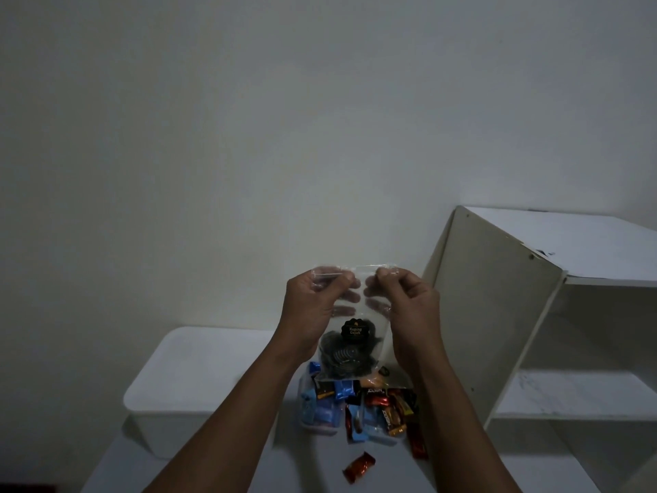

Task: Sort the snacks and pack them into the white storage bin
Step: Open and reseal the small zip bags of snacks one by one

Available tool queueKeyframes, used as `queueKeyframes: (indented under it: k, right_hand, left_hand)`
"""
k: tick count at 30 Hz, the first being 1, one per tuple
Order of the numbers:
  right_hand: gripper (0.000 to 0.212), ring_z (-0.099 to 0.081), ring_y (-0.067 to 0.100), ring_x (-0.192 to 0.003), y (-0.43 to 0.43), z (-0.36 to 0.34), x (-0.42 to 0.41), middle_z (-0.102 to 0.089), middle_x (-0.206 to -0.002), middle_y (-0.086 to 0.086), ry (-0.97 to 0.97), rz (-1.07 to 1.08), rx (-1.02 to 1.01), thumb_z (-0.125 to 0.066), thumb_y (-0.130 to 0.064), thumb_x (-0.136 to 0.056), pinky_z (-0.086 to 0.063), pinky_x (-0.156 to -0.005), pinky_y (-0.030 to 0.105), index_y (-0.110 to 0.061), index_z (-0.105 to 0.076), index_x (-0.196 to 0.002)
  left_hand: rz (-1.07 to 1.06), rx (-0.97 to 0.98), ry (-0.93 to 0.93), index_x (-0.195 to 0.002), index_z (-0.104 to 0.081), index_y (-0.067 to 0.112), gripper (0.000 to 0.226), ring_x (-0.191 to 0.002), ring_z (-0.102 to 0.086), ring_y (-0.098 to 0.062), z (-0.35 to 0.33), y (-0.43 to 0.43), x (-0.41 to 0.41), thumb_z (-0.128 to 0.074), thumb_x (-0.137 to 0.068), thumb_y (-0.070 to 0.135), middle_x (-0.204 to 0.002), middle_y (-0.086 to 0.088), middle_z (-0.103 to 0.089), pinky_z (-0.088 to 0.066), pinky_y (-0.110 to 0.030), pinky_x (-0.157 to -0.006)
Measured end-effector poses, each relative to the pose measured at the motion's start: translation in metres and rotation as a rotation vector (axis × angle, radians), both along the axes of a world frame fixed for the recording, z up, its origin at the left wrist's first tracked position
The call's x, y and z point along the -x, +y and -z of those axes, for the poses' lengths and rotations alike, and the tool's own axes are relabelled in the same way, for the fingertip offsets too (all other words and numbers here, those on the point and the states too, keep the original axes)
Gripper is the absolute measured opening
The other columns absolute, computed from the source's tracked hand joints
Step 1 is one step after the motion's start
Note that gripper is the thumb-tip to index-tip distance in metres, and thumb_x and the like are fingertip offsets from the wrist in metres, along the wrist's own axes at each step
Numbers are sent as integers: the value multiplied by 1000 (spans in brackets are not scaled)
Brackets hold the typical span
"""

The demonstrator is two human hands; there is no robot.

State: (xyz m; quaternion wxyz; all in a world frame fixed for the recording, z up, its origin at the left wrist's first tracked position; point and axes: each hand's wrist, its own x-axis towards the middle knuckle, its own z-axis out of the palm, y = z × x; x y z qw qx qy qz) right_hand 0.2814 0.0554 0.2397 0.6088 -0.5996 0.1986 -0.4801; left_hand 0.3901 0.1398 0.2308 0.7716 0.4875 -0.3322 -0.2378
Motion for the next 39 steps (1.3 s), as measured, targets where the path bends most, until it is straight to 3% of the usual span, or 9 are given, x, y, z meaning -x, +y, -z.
queueKeyframes:
  k: [5,14,19,23,28,39]
  right_hand:
    - [20,-67,13,-76,2,1,-2,-69,-77,1,4,10,48,-57,-17,-98,-57,-79,35,-3,-65,-86]
    - [12,-67,19,-79,-1,3,3,-72,-79,5,87,-102,33,-67,-21,-91,-56,-83,45,-12,-73,-86]
    - [14,-64,12,-75,1,6,2,-68,-73,-2,84,-10,78,-66,-23,-91,-53,-76,33,-14,-71,-82]
    - [15,-62,13,-74,-1,5,4,-67,-71,-2,101,-47,43,-67,-22,-90,-52,-76,36,-16,-72,-77]
    - [13,-62,11,-71,-3,5,5,-69,-69,-3,124,-45,71,-70,-21,-88,-53,-72,33,-11,-77,-87]
    - [16,-59,12,-67,-4,10,1,-65,-63,-5,75,23,12,-72,-25,-86,-52,-73,37,-9,-72,-83]
  left_hand:
    - [6,6,-1,-91,-70,7,7,-79,-70,-27,0,-2,3,-67,-90,13,-89,-13,-74,-56,-40,-71]
    - [-11,-1,-52,-89,-68,3,6,-71,-68,-24,1,-2,2,-65,-90,9,-81,-11,-72,-58,-40,-68]
    - [4,-5,-31,-92,-69,2,8,-73,-68,-25,3,-3,4,-66,-90,10,-83,-12,-73,-59,-39,-68]
    - [28,-7,-15,-93,-69,1,10,-75,-68,-27,4,-1,3,-66,-89,9,-85,-13,-72,-59,-40,-69]
    - [113,-13,-38,-94,-69,3,9,-78,-66,-26,4,-1,4,-66,-89,9,-85,-11,-70,-59,-49,-75]
    - [17,81,92,-86,-67,1,12,-73,-68,-27,4,-3,6,-60,-93,8,-80,-12,-69,-58,-53,-77]
